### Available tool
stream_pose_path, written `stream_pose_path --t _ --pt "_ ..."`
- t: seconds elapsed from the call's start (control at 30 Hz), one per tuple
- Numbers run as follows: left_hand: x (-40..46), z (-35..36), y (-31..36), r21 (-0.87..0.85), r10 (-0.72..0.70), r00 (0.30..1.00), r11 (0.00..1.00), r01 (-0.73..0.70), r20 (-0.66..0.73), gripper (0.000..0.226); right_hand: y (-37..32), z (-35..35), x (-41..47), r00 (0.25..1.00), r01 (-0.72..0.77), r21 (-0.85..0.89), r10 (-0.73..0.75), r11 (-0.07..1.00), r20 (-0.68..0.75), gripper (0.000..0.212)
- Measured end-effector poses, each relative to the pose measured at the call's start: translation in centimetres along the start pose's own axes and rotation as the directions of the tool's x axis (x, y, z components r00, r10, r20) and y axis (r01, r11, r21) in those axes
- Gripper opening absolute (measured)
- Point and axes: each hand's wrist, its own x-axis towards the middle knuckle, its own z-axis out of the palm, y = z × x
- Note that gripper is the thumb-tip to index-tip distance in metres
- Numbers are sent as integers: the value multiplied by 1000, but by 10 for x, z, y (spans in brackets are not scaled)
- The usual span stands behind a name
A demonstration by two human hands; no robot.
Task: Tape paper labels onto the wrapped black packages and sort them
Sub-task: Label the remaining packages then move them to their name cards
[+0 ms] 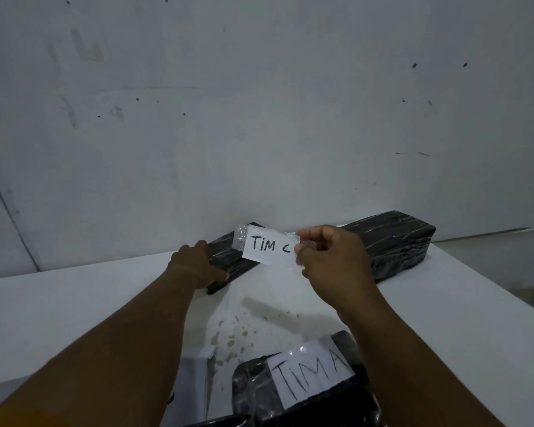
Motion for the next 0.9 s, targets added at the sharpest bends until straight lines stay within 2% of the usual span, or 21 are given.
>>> stream_pose_path --t 0.13,0.17,0.23,0.37,0.53,0.6,0.67,0.77,0.9 --pt "-4 -2 4 45 -98 995 994 97 31 132 1 -1 2 1000 -12 20 12 1000 -7 13" --pt "-6 0 5 65 -124 991 991 121 54 135 1 -1 2 1000 -14 25 14 1000 -9 13" --pt "-9 4 7 45 -141 987 989 138 77 122 1 0 1 1000 -20 34 20 999 -10 13" --pt "-12 5 1 -153 -95 989 982 112 113 92 -3 -1 -4 1000 -11 48 12 999 -18 15" --pt "-35 -17 6 -183 27 1000 983 -24 11 85 -20 -8 -18 998 9 147 0 989 -60 18" --pt "-49 -37 12 -197 83 996 977 -84 -11 75 -31 -14 -28 997 19 205 -5 979 -71 18" --pt "-65 -59 19 -219 134 990 965 -140 -43 75 -44 -21 -38 996 38 247 -17 968 -86 18" --pt "-94 -87 32 -269 224 969 932 -245 -107 89 -66 -33 -55 993 82 270 -55 959 -107 17" --pt "-145 -106 50 -340 340 923 859 -383 -181 90 -90 -54 -81 976 168 234 -129 958 -173 16"
